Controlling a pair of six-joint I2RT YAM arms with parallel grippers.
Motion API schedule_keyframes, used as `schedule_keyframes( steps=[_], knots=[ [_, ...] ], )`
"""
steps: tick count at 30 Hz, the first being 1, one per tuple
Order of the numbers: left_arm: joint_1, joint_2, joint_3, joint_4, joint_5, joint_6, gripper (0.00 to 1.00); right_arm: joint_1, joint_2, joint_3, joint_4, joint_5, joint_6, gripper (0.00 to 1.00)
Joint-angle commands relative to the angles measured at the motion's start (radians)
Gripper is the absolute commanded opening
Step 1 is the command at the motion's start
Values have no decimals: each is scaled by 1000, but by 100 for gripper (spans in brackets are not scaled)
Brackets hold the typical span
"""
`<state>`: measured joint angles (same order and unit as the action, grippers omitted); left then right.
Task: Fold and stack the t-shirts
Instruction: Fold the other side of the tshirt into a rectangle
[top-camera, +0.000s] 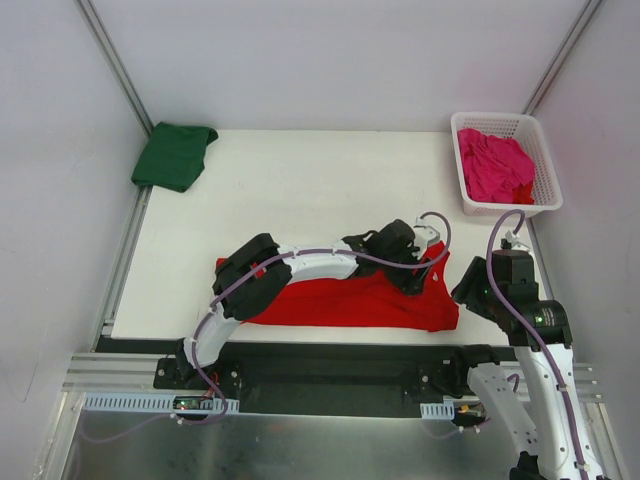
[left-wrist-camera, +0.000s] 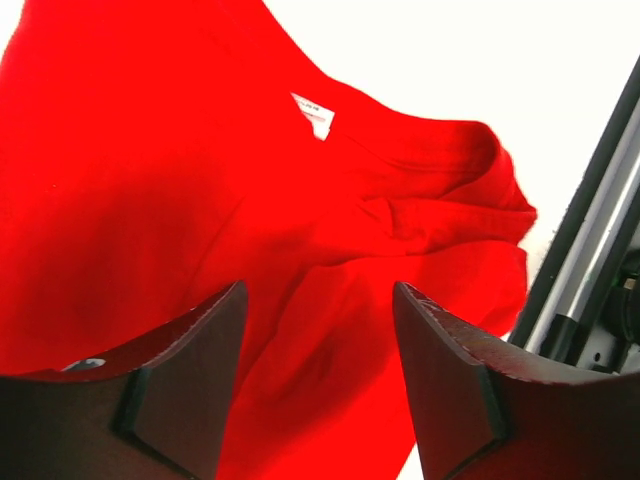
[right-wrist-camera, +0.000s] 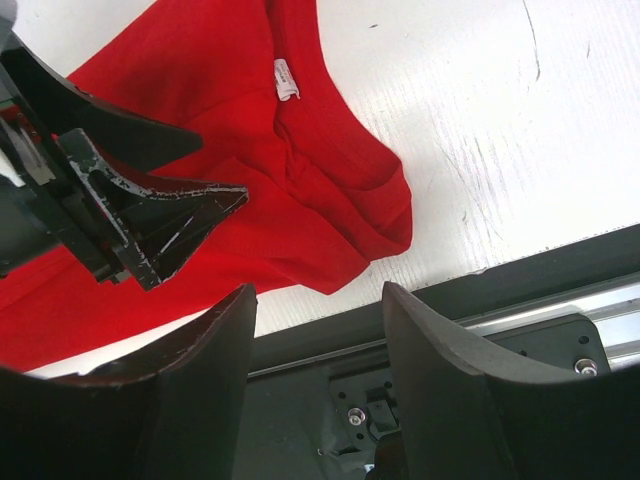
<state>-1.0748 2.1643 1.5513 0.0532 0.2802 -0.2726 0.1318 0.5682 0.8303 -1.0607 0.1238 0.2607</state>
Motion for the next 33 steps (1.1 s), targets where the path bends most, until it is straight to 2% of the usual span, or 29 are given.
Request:
schedule_keyframes(
  steps=[1,14,17,19,20,21,22,23,33],
  knots=[
    [-16,28,33,27,22,16,58,5,-10,36,-25,13,12,57],
    [-30,28,38,27,30,7,57,5,-14,29,-27,14,14,57],
    [-31,29,46,27,30,4,54,5,-14,27,-27,14,14,57],
    [-31,32,49,27,30,3,41,3,-14,27,-25,14,12,57],
    [-33,32,52,27,28,-2,31,5,-16,29,-25,13,14,57],
    [-33,35,53,27,28,0,11,5,-16,27,-27,11,14,57],
    [-33,35,53,27,28,-5,3,5,-16,27,-27,13,12,57],
    [-33,37,52,27,28,-7,0,5,-16,26,-27,13,14,57],
    [-33,-23,20,25,10,-10,0,5,-11,24,-25,13,15,58]
  ],
)
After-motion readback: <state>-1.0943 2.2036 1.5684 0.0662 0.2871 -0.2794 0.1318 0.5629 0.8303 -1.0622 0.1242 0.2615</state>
